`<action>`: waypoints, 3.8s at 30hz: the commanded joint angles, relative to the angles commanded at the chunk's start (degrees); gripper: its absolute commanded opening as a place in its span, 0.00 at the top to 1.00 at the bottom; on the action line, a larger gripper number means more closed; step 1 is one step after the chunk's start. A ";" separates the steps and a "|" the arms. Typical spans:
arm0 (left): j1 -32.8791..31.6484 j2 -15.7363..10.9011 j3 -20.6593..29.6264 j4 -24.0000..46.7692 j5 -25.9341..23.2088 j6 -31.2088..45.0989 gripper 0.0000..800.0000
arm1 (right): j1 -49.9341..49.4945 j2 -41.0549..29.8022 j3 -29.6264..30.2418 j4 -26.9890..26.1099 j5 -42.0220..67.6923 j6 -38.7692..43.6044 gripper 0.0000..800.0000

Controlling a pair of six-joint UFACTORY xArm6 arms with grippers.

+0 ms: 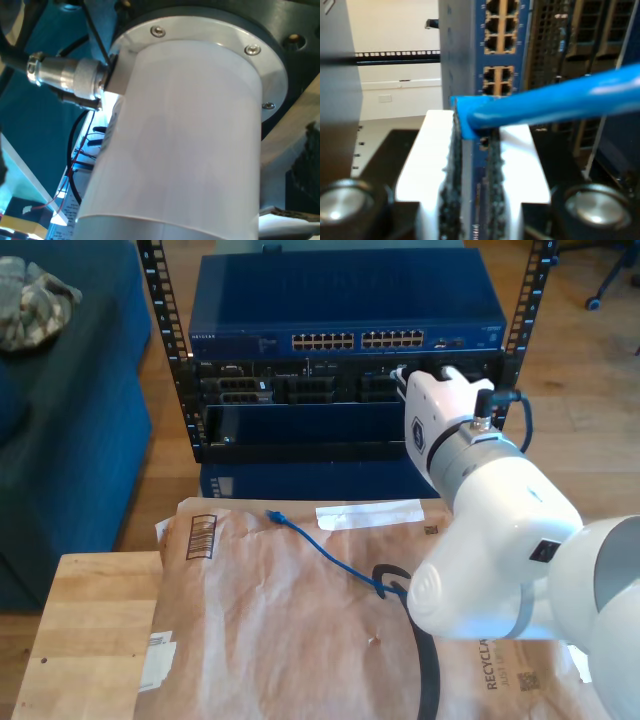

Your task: Grab the cable and plug it in

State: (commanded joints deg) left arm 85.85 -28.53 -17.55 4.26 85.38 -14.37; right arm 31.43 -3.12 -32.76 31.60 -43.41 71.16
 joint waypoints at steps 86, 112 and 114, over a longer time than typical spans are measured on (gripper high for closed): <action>7.12 -2.29 11.60 2.37 -22.15 4.66 0.00 | 5.10 9.14 -0.88 0.09 2.02 0.26 1.00; 7.12 -2.29 11.60 2.37 -22.15 4.66 0.00 | 4.40 12.13 -5.19 0.35 1.32 0.09 1.00; 7.12 -2.29 11.60 2.37 -22.15 4.66 0.00 | 4.22 10.55 -3.52 0.18 0.97 -0.18 1.00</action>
State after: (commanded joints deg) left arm 92.97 -30.81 -5.95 6.64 63.23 -9.71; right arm 35.65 7.43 -36.27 31.78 -42.44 70.99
